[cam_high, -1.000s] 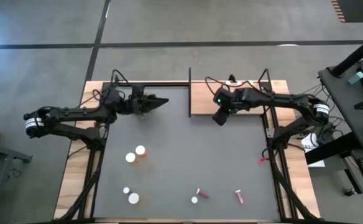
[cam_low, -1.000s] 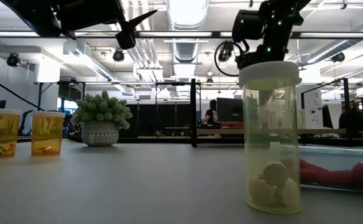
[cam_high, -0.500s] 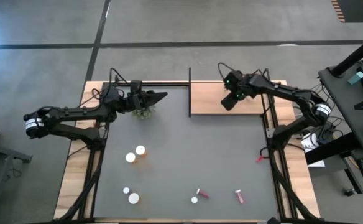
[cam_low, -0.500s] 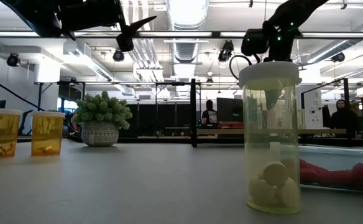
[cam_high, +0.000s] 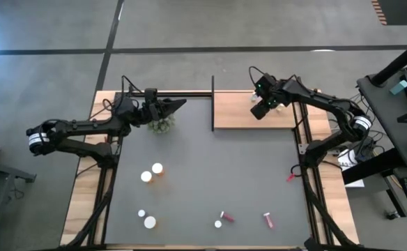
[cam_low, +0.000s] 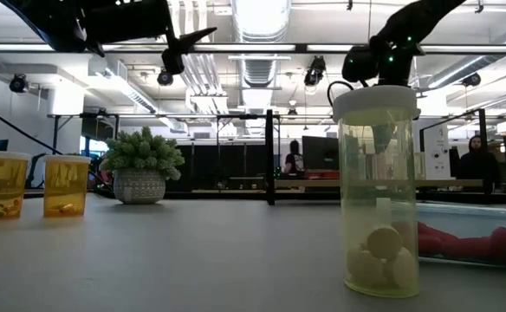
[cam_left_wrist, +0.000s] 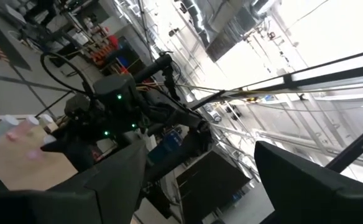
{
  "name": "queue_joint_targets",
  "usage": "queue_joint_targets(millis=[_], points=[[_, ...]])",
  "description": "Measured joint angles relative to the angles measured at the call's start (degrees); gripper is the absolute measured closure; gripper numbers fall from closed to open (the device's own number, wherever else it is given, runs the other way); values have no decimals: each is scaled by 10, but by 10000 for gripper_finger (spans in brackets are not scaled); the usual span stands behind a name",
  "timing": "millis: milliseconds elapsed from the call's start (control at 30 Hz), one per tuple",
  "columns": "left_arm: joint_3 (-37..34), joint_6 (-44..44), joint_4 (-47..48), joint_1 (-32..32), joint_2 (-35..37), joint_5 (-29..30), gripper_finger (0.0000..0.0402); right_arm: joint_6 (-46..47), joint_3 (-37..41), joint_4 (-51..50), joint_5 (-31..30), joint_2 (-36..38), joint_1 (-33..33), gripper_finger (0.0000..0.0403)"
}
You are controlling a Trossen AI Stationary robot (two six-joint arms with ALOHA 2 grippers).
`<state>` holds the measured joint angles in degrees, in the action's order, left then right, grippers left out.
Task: Pick and place medicine bottles onto shelf by color
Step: Put the top pink pill bottle on the shelf aligned with the other pink pill bottle
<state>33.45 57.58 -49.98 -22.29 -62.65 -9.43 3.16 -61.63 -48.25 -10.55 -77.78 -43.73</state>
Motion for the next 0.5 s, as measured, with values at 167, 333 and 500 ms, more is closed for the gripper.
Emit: queue_joint_targets(millis=[167,333,500], points=[[1,0,0,-3,0,0,118,-13,0,6,0,0,-5,287],[-1,0,0,-4,0,0,118,-31,1,8,0,0,-8,288],[0,0,0,-4,0,0,118,-38,12,11,0,0,-15,283]])
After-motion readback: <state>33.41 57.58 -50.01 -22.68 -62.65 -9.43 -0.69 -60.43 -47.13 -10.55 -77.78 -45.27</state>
